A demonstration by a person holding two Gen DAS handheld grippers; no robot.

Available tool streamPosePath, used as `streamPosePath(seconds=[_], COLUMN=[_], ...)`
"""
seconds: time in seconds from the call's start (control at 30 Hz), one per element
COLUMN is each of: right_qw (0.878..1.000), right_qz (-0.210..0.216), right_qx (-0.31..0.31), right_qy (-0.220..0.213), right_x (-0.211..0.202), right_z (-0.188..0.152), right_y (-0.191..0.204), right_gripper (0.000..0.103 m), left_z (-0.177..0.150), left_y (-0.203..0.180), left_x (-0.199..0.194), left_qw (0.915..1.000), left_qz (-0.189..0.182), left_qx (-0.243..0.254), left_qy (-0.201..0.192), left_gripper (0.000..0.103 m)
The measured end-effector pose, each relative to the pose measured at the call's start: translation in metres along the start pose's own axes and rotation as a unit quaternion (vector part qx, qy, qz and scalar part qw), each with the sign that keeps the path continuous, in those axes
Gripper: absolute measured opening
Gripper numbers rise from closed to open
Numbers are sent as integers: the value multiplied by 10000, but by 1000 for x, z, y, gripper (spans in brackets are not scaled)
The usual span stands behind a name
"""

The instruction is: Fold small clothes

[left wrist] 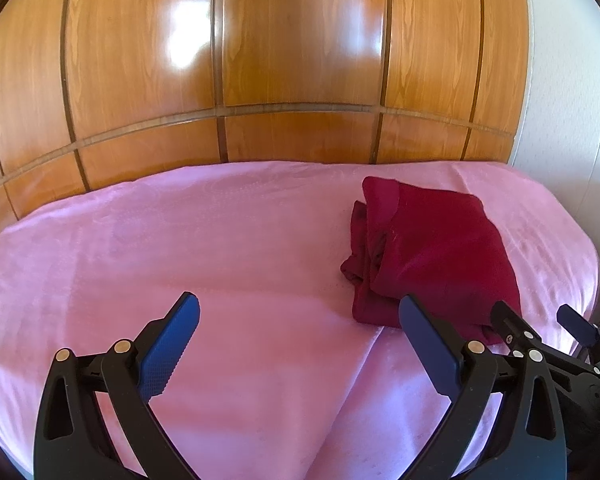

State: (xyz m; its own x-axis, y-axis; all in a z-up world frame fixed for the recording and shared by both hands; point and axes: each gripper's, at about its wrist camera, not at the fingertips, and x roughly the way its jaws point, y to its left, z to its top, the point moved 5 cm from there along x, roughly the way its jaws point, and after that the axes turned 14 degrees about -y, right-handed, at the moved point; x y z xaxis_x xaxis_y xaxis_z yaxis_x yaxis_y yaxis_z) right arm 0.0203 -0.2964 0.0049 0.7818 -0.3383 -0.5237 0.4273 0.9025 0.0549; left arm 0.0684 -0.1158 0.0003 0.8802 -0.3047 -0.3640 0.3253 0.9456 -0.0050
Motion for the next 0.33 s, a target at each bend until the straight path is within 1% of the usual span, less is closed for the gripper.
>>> streamPosePath(seconds=[0.1, 0.17, 0.33], right_qw=[10000, 10000, 9999], right_qz=[17, 17, -102], right_qx=[0, -46, 4], right_qy=[6, -21, -84], right_x=[0, 1, 6], right_z=[-1, 1, 8], right_y=[0, -1, -12], right_gripper=[101, 101, 101], left_z=[-2, -4, -11], left_y=[0, 2, 6], left_x=[2, 4, 11], left_qw=[10000, 9999, 9994], left_qz=[-40, 81, 114], left_qx=[-21, -23, -31], left_qy=[72, 147, 327], left_gripper=[99, 99, 99])
